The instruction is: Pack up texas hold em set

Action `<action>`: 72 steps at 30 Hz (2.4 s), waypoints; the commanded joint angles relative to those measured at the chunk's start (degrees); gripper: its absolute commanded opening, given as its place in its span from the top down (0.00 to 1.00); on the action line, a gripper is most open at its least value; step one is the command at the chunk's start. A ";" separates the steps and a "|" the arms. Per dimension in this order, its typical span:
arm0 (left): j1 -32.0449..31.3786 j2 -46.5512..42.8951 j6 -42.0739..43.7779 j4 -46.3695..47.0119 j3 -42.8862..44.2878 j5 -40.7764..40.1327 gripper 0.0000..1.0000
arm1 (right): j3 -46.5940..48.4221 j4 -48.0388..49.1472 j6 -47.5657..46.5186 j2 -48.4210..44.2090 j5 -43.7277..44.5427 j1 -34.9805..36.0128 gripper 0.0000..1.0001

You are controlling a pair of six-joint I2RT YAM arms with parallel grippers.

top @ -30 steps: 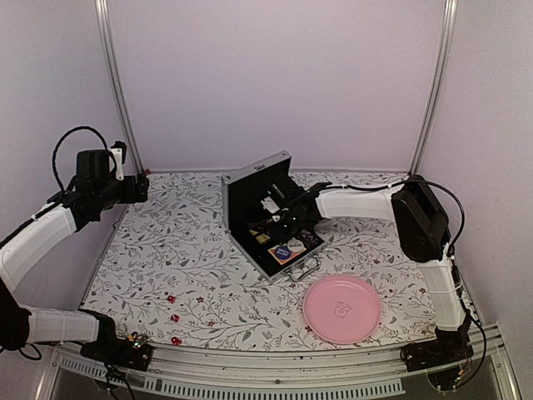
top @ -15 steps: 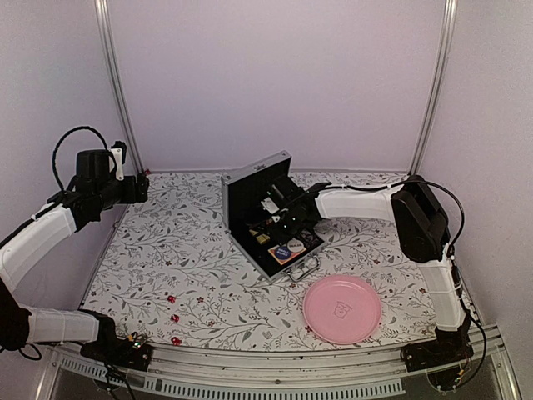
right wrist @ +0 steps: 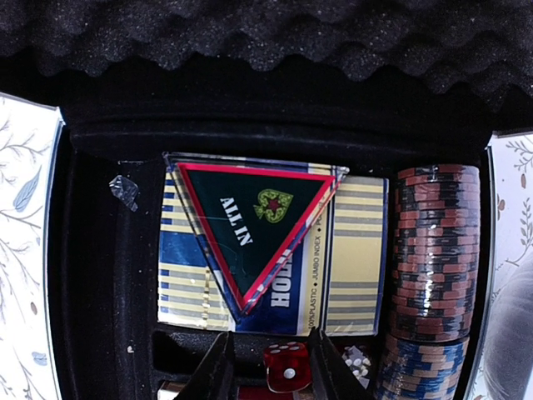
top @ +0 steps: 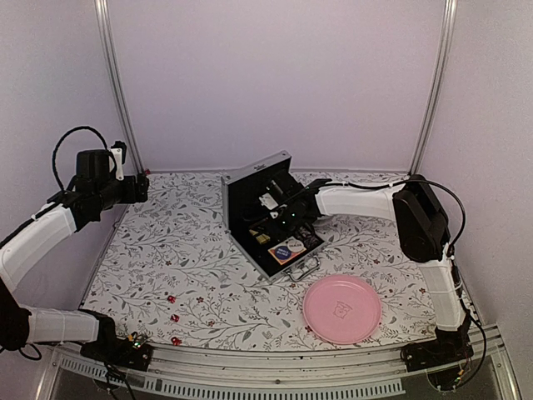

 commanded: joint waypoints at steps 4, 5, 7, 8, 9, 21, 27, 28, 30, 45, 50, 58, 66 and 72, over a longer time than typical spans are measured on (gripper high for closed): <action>-0.59 -0.58 0.58 0.80 -0.29 0.38 0.03 | 1.14 -0.37 0.98 -0.65 -0.94 -0.13 0.69; -0.58 -0.61 0.60 0.79 -0.29 0.51 0.03 | 1.05 -0.42 1.09 -0.56 -0.85 -0.11 0.69; -0.54 -0.61 0.58 0.77 -0.25 0.51 0.03 | 0.74 -0.66 1.28 -0.62 -0.65 -0.13 0.69; -0.56 -0.62 0.61 0.74 -0.29 0.52 0.03 | 0.49 -0.70 1.34 -0.64 -0.51 -0.09 0.69; -0.57 -0.62 0.55 0.73 -0.29 0.45 0.03 | 0.30 -0.66 1.45 -0.56 -0.39 -0.11 0.70; -0.54 -0.61 0.53 0.74 -0.29 0.65 0.03 | -0.84 -0.75 2.48 -0.73 0.26 -0.07 0.80; -0.57 -0.62 0.54 0.79 -0.29 0.54 0.03 | -0.67 -0.79 2.79 -1.54 0.02 -0.10 0.84; -0.56 -0.57 0.52 0.77 -0.29 0.54 0.03 | -0.69 -0.79 2.75 -1.71 -0.45 -0.13 0.84; -0.56 -0.61 0.53 0.78 -0.29 0.55 0.03 | -1.01 -0.75 2.71 -2.13 -0.96 0.08 0.83; -0.54 -0.45 0.43 0.76 -0.29 0.82 0.03 | -1.66 -2.20 2.00 -1.44 5.94 3.40 0.58; -0.58 -0.45 0.44 0.79 -0.29 1.01 0.03 | -1.31 -2.26 1.92 -1.16 7.01 3.39 0.56; -0.54 -0.40 0.44 0.79 -0.29 1.21 0.03 | 0.12 -3.68 1.73 0.63 10.79 3.47 0.53; -0.59 -0.43 0.35 0.76 -0.29 1.27 0.03 | 0.47 -4.48 2.07 0.81 15.68 3.35 0.50; -0.53 -0.45 0.35 0.72 -0.29 1.22 0.03 | 1.52 -4.62 2.25 1.57 16.26 3.16 0.49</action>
